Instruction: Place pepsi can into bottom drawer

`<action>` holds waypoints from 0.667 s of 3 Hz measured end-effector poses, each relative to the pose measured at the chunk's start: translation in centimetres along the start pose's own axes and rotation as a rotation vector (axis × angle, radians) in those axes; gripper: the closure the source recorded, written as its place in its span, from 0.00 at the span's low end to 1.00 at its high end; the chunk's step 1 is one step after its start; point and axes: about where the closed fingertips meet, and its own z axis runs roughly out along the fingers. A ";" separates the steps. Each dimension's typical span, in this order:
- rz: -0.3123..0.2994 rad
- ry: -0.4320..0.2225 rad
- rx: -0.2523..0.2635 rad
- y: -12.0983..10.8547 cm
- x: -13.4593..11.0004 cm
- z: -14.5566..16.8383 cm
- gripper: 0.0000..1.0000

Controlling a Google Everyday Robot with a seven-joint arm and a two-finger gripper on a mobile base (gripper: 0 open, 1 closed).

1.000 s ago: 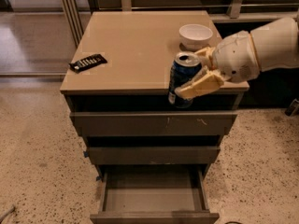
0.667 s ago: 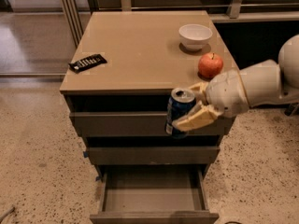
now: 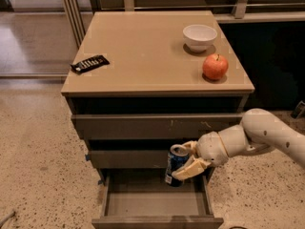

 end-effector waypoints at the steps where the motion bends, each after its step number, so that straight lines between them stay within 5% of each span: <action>1: 0.006 -0.007 -0.005 0.0 0.3 0.3 1.00; 2: -0.035 0.025 0.041 -1.0 3.0 2.2 1.00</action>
Offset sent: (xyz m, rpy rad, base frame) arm 0.0121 0.0129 -0.1305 -0.1338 -0.2158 -0.0688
